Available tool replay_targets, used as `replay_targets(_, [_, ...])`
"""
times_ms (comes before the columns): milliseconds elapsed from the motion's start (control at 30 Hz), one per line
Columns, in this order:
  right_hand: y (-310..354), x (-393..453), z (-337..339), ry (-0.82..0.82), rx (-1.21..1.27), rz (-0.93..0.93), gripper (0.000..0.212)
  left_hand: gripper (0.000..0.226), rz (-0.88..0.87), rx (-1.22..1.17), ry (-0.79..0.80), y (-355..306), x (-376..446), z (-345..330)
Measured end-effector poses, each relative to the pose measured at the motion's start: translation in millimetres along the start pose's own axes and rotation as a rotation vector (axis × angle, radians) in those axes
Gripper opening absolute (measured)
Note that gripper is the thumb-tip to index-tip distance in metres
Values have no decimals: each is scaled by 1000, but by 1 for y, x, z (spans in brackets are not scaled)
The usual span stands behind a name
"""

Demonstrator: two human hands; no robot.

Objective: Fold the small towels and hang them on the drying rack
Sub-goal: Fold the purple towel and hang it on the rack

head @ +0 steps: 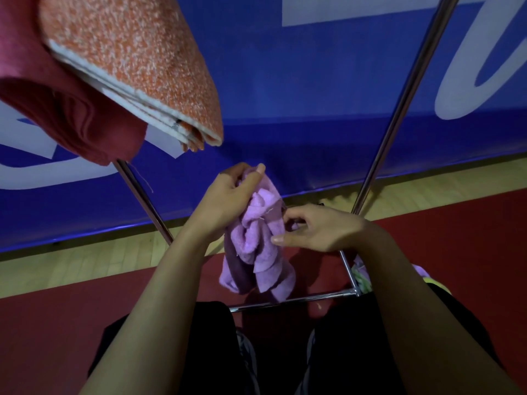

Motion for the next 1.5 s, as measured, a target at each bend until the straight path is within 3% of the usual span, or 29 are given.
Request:
replay_targets(133, [-6,2,9,-69,-53,-21,12,27,27,0,-42,1,2,7])
replay_targets(267, [-13,3,17,-134,51,-92,13,16,78,-102,-33,2,0,12])
replay_targets(333, [-13,2,21,-209,86,-94,11,21,95,-132,-29,2,0,14])
replay_targets(433, [-10,0,35,-401,87,-71,11,28,96,-80,-7,6,0,13])
replay_targets(500, [-9,0,39,-444,115,-57,10,25,106,-14,26,10,-2,9])
replay_targets(633, [-2,1,33,-447,147,-2,4,30,124,83,90,19,-1,2])
replay_targets(733, [7,0,35,-489,64,18,5,14,179,96,109,23,-2,-2])
replay_targets(800, [13,-1,37,-513,42,39,9,30,202,92,143,22,-5,-8])
replay_targets(867, [17,-1,37,-515,82,58,9,37,175,105,198,16,-8,-15])
replay_targets(1000, [17,0,37,-525,217,85,7,27,207,-8,286,12,-11,-24])
replay_targets(1233, [9,-2,44,-525,368,61,15,41,173,-62,320,3,-15,-29])
replay_targets(1367, [2,-5,48,-594,237,-6,2,44,146,-25,308,5,-15,-29])
replay_targets(1500, [3,-9,52,-671,172,-29,4,43,58,53,228,5,-12,-25])
Point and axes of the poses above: each hand's wrist, its own x-axis towards the middle knuckle, its own z-axis out of the back of the hand, y = z × x, the point moved 6 cm from there along x, towards the middle knuckle, and after that the axes turned 8 degrees about -x, right-handed, at the moved point
